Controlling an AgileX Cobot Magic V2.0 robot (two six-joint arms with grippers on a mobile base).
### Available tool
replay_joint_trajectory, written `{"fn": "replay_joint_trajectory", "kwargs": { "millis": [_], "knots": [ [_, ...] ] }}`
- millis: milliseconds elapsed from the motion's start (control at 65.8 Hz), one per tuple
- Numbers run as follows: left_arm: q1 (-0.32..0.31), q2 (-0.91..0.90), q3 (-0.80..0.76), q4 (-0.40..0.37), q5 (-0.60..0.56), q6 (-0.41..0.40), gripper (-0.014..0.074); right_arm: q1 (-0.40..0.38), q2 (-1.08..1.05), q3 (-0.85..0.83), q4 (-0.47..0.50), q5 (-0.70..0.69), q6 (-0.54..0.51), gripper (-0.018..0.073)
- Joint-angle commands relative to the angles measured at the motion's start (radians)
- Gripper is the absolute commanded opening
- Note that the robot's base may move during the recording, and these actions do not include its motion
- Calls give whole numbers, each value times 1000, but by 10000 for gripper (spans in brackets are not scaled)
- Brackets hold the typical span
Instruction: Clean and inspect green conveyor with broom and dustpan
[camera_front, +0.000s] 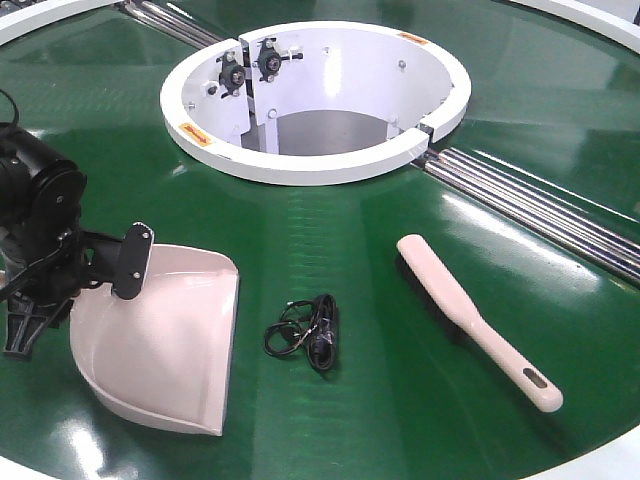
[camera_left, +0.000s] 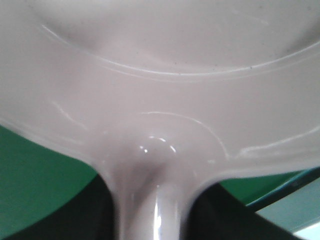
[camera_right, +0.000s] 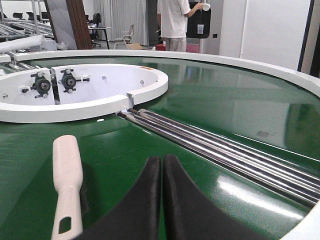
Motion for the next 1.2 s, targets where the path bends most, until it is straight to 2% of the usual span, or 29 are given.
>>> {"fn": "replay_joint_trajectory", "kwargs": {
  "millis": [0, 243, 456, 699, 1185],
  "knots": [
    [-9, -36, -25, -30, -18, -10, -8, -6, -11, 4, -2, -75, -11, -9],
    [-9, -26, -25, -89, -52, -10, -8, -6, -11, 4, -2, -75, -11, -9],
    [-9, 14, -25, -95, -27, -28, -8, -6, -11, 4, -2, -75, -11, -9],
    [-9, 23, -25, -93, -61, -28, -8, -6, -11, 4, -2, -75, -11, -9],
    [-7, 23, -25, -96, -48, -28, -8, -6, -11, 4, -2, -75, -11, -9]
  ]
}}
